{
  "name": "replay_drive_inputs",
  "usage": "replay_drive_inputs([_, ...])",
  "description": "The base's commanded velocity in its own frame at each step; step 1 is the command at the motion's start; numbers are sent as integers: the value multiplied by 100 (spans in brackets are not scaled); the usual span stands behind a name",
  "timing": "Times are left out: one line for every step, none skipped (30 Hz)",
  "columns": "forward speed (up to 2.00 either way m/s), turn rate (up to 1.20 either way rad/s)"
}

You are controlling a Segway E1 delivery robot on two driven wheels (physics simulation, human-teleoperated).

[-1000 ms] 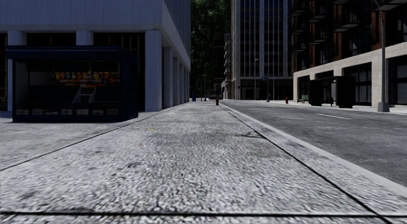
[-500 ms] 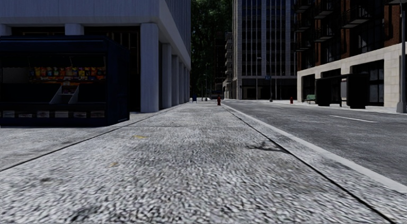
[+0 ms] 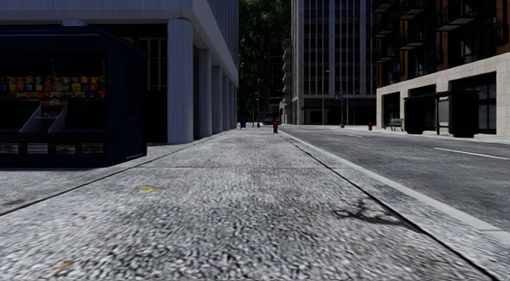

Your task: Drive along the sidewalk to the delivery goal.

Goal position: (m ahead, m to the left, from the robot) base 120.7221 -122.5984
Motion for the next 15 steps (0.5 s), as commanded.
replay_drive_inputs([200, 0])
replay_drive_inputs([200, 0])
replay_drive_inputs([200, 0])
replay_drive_inputs([200, 0])
replay_drive_inputs([200, 0])
replay_drive_inputs([200, 0])
replay_drive_inputs([200, 0])
replay_drive_inputs([200, 0])
replay_drive_inputs([200, 0])
replay_drive_inputs([200, 0])
replay_drive_inputs([200, 0])
replay_drive_inputs([200, 0])
replay_drive_inputs([200, 0])
replay_drive_inputs([200, 0])
replay_drive_inputs([200, 0])
